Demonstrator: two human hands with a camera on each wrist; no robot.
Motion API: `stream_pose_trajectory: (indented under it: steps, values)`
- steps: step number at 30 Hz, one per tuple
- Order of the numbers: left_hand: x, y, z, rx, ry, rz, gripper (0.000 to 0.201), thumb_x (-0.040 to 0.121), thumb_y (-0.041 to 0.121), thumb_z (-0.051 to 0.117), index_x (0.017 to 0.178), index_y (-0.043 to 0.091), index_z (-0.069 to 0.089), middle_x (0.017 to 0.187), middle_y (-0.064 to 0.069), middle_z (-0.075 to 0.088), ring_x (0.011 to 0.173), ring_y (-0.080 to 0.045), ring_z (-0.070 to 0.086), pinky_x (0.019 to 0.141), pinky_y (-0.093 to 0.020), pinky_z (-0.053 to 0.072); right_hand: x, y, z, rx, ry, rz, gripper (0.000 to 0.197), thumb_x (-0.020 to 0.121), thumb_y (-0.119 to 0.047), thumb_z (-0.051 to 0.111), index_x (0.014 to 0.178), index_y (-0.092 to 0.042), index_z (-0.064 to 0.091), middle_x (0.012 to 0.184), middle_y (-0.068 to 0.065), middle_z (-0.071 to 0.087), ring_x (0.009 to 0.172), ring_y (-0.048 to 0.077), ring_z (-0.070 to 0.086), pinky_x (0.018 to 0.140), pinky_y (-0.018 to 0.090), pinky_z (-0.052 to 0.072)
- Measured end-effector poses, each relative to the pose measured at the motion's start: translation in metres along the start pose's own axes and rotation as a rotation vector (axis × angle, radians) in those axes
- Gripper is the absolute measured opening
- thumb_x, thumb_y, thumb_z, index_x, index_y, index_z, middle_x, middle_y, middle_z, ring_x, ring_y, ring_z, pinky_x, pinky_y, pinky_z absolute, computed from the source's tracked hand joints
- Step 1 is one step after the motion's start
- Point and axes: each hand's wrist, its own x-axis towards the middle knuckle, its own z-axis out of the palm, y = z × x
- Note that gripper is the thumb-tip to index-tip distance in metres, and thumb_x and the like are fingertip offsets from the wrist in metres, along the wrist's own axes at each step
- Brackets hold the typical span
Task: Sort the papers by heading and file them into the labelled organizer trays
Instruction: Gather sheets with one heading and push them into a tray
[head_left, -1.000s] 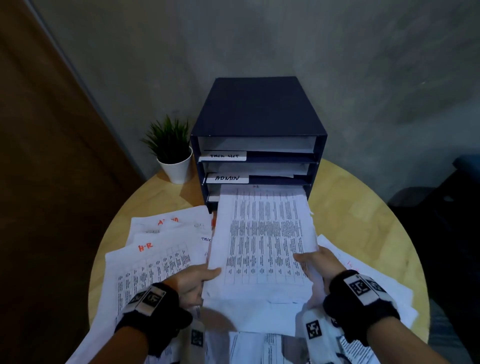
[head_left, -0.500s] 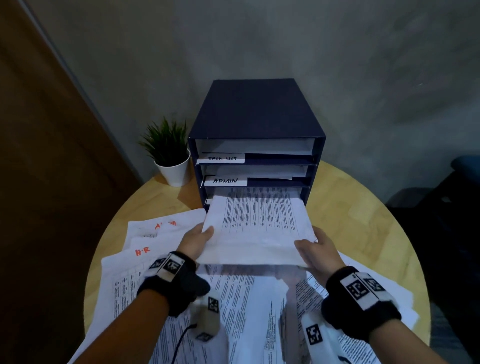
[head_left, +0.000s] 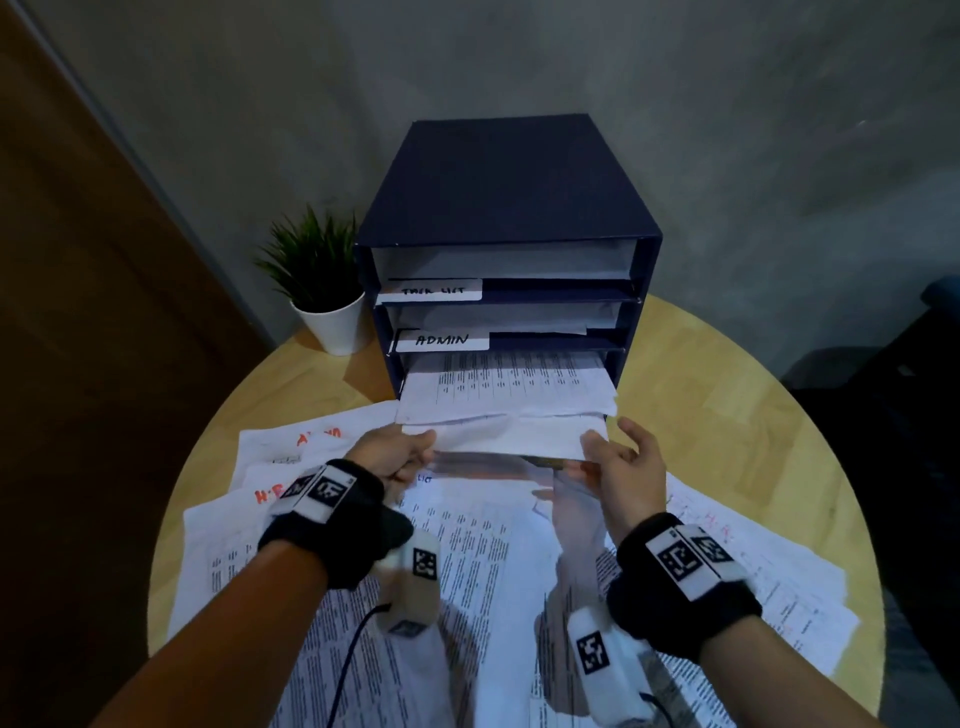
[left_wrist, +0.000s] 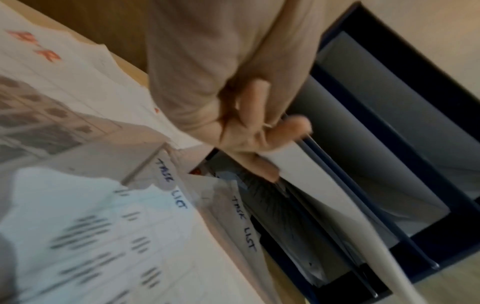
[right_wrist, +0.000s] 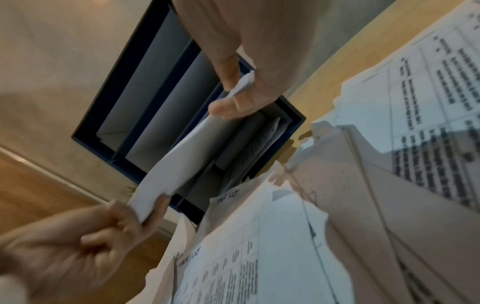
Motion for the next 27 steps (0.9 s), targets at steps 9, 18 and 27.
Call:
stream_pose_trajectory:
  steps: [9,18,27]
  values:
    - [0.019,0.03,0.034,-0.416,0.08,0.033,0.029,0.099,0.005,0.043,0.123,-0.008,0.053,0.135,-0.017,0.053,0.116,-0.023,0.06,0.067,-0.015,0.054,-0.004,0.004,0.026,-0.172,-0.004,-0.208,0.023,0.091,0.003,0.052,0.108,-0.011,0.061,0.112,0.008,0.055,0.093,0.021,0.066,0.068,0.018,0.057]
    - [0.019,0.029,0.054,0.404,0.448,0.614,0.017,0.091,0.01,0.049,0.09,0.008,0.066,0.093,-0.009,0.069,0.09,-0.023,0.064,0.082,-0.026,0.051,0.008,0.028,0.022,-0.724,-0.21,-0.359,0.047,0.094,-0.011,0.052,0.14,-0.012,0.043,0.155,-0.002,0.027,0.147,0.017,0.014,0.12,0.031,0.017]
    - [0.033,0.016,0.072,1.447,0.139,0.618,0.061,0.099,0.024,0.033,0.151,0.03,0.001,0.161,0.006,0.001,0.149,-0.027,0.002,0.118,-0.053,0.005,0.013,0.032,0.019,-0.856,-0.239,-0.375,0.048,0.097,-0.015,0.047,0.144,-0.014,0.037,0.157,-0.003,0.022,0.149,0.016,0.003,0.119,0.031,0.012]
